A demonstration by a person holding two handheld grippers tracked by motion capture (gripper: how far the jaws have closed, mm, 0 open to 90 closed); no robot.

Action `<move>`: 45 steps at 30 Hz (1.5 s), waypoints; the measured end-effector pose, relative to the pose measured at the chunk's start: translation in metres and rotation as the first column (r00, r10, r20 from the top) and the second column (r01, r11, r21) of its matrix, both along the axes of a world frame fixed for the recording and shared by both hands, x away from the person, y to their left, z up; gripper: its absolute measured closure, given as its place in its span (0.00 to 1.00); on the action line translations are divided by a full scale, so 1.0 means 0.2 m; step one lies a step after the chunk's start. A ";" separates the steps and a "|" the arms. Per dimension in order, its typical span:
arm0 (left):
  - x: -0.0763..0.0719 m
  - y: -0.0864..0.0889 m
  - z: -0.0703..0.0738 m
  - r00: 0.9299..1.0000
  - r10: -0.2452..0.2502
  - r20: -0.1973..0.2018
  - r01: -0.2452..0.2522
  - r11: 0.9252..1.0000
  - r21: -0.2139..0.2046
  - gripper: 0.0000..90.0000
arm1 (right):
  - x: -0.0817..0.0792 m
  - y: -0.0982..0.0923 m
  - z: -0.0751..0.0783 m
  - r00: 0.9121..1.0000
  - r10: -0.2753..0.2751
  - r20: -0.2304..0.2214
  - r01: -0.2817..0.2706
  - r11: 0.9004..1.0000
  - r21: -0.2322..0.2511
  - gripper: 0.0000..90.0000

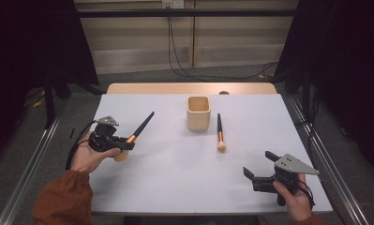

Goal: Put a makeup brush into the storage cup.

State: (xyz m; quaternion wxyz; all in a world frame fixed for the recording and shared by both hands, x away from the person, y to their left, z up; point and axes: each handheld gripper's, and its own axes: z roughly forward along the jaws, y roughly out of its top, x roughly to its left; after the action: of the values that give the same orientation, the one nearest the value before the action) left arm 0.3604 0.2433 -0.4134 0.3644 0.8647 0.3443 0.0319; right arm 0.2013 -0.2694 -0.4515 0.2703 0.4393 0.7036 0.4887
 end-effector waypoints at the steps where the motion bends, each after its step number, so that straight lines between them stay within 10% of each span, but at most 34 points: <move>1: -0.01 0.00 0.00 1.000 0.015 0.005 -0.015 1.000 -0.006 0.74 | 0.00 0.00 0.00 1.000 -0.001 0.001 0.001 1.000 0.001 0.00; 24: -0.14 -0.06 -0.01 0.994 -0.019 0.112 0.040 0.981 -0.190 0.74 | 0.00 0.00 0.01 1.000 0.014 0.013 -0.015 1.000 0.020 0.00; 45: -0.19 -0.31 0.03 0.983 -0.159 0.093 0.173 0.971 -0.164 0.74 | 0.04 0.04 0.03 0.998 0.055 0.031 -0.056 0.997 0.046 0.00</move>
State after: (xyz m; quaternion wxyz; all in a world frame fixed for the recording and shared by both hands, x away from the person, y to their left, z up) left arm 0.3224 0.1807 -0.4076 0.4521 0.8540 0.2574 0.0058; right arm 0.2085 -0.2612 -0.4446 0.2567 0.4186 0.6998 0.5189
